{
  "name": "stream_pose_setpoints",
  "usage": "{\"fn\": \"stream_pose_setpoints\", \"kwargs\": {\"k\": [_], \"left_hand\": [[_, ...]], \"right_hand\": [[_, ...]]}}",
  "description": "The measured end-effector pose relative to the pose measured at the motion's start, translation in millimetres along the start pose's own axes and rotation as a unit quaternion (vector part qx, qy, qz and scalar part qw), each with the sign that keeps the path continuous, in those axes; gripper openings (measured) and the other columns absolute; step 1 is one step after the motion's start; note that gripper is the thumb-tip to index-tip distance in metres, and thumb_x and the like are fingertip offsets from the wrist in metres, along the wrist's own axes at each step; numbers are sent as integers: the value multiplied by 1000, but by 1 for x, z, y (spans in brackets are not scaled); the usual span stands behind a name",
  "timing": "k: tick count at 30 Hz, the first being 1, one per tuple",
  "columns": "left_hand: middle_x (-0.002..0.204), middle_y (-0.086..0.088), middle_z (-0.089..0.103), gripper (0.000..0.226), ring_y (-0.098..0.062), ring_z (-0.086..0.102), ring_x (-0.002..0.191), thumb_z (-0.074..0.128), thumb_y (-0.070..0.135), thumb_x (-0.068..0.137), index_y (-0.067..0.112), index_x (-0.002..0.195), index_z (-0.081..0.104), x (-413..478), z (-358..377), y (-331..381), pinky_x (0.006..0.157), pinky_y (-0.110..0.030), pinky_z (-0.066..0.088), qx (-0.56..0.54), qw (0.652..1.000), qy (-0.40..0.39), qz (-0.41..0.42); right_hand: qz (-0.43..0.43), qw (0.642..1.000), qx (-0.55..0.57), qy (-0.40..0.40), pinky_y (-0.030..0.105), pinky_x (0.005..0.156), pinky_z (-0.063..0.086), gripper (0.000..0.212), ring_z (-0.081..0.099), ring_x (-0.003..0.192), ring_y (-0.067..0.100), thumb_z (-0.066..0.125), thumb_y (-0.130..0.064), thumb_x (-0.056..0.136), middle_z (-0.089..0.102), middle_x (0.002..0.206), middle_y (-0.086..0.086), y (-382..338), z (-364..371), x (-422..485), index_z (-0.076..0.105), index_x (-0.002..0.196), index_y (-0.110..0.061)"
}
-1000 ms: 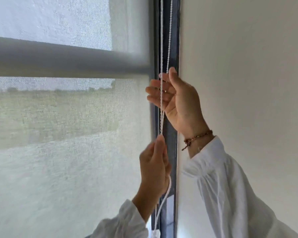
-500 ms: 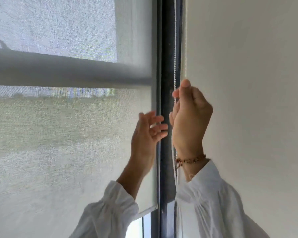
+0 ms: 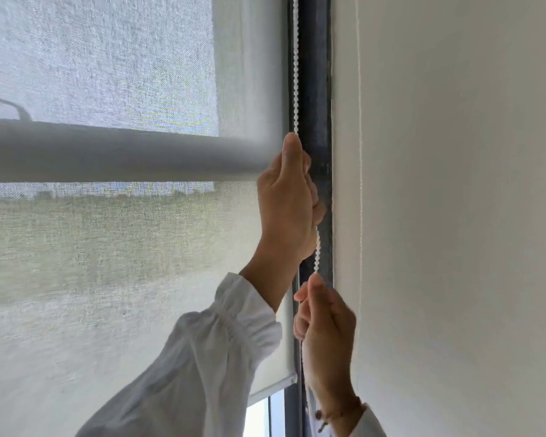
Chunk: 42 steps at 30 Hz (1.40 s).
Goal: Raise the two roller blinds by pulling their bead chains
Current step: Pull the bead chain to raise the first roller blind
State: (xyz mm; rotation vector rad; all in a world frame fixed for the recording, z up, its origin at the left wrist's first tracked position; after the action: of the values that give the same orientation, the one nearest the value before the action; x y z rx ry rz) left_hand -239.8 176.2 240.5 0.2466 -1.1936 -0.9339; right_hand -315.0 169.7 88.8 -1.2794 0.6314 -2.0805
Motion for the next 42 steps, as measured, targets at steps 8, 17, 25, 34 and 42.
{"fn": "stream_pose_setpoints", "kwargs": {"k": [8,17,25,34,42], "left_hand": [[36,11,28,44,-4,23,29,41,26,95,22,51,38,-40,-25,-29,32,-14,20,72,997,9,28],[42,8,24,45,-7,19,37,45,33,90,27,46,41,-123,-97,-135,39,-21,17,171,977,36,-118],[63,-13,53,48,-22,52,58,32,46,89,14,69,61,-93,-96,-134,55,-25,44,74,985,14,-152],[82,2,73,49,-11,68,85,24,43,95,12,102,61,-27,-60,-60,74,-22,52,-11,997,-31,-68],[56,4,56,28,-7,51,46,40,34,94,13,92,57,-11,3,-11,43,-18,43,-44,990,-113,-74]], "right_hand": [[96,989,99,-58,20,66,53,47,68,66,7,34,-44,94,64,73,2,-43,14,78,60,105,-7],[45,994,50,-85,21,37,26,26,34,38,7,44,-25,96,45,52,-5,-86,71,86,64,85,-12],[-129,991,0,17,28,45,26,28,27,40,10,48,-22,94,33,41,-11,-104,51,71,64,71,-19],[-205,976,-57,51,24,44,34,19,40,40,3,51,-37,87,50,46,-19,-81,25,24,66,77,-29],[-108,993,-46,7,26,45,23,41,25,37,4,50,-66,77,33,39,-15,-19,4,-18,68,80,-30]]}}
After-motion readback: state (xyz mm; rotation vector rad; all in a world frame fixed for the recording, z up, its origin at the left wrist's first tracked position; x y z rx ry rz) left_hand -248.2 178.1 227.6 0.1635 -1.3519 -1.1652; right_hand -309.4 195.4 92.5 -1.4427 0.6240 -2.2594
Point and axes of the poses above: each hand's wrist, its own x-axis towards the middle knuckle, its own z-axis out of the palm, y = z × x, the point moved 10 cm from there along x, towards the middle knuckle
